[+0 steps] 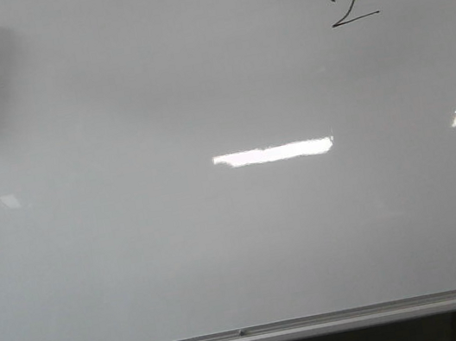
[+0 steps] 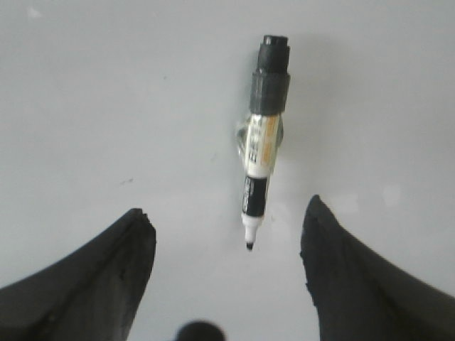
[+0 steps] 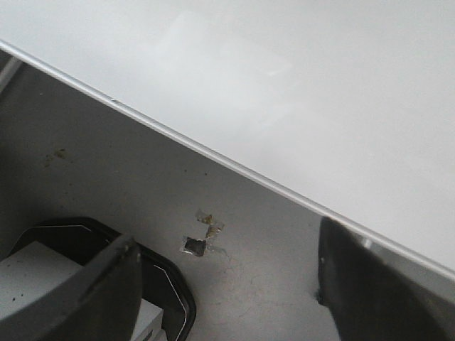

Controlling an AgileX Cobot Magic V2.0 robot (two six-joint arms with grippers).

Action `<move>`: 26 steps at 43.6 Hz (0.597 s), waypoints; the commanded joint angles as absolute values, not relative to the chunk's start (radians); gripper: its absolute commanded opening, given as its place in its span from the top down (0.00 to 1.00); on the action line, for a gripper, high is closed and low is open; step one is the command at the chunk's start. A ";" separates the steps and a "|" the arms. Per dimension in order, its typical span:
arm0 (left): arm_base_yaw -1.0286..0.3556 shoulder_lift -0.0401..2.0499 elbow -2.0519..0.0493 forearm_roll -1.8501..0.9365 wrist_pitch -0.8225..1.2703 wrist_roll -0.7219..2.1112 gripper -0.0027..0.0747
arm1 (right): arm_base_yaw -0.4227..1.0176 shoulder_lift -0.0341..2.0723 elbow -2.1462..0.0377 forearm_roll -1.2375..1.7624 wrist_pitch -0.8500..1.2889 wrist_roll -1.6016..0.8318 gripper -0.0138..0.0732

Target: Write number 2 on whiteboard

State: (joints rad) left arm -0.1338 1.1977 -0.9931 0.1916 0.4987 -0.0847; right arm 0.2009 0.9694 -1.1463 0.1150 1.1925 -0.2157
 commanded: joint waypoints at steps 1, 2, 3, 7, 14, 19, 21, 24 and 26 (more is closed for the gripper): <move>-0.164 1.113 -1.080 0.197 0.679 -0.081 0.40 | 0.194 0.916 -1.148 0.070 1.149 -0.131 0.22; -0.171 1.100 -1.084 0.196 0.707 -0.081 0.40 | 0.194 0.903 -1.138 0.070 1.137 -0.128 0.22; -0.178 1.086 -1.086 0.196 0.731 -0.081 0.40 | 0.194 0.892 -1.128 0.070 1.126 -0.127 0.22; -0.210 1.018 -1.073 0.158 0.790 -0.081 0.40 | 0.194 0.832 -1.074 0.073 1.079 -0.104 0.22; -0.261 0.898 -1.018 0.111 0.843 -0.081 0.40 | 0.194 0.709 -0.977 0.071 1.021 -0.082 0.22; -0.273 0.816 -0.972 0.111 0.862 -0.081 0.40 | 0.194 0.618 -0.919 0.060 0.993 -0.083 0.22; -0.274 0.787 -0.954 0.111 0.865 -0.081 0.40 | 0.194 0.582 -0.897 0.059 0.982 -0.083 0.22; -0.274 0.743 -0.929 0.111 0.867 -0.081 0.40 | 0.194 0.534 -0.867 0.058 0.965 -0.083 0.22; -0.274 0.717 -0.916 0.111 0.868 -0.081 0.40 | 0.194 0.508 -0.851 0.058 0.956 -0.083 0.22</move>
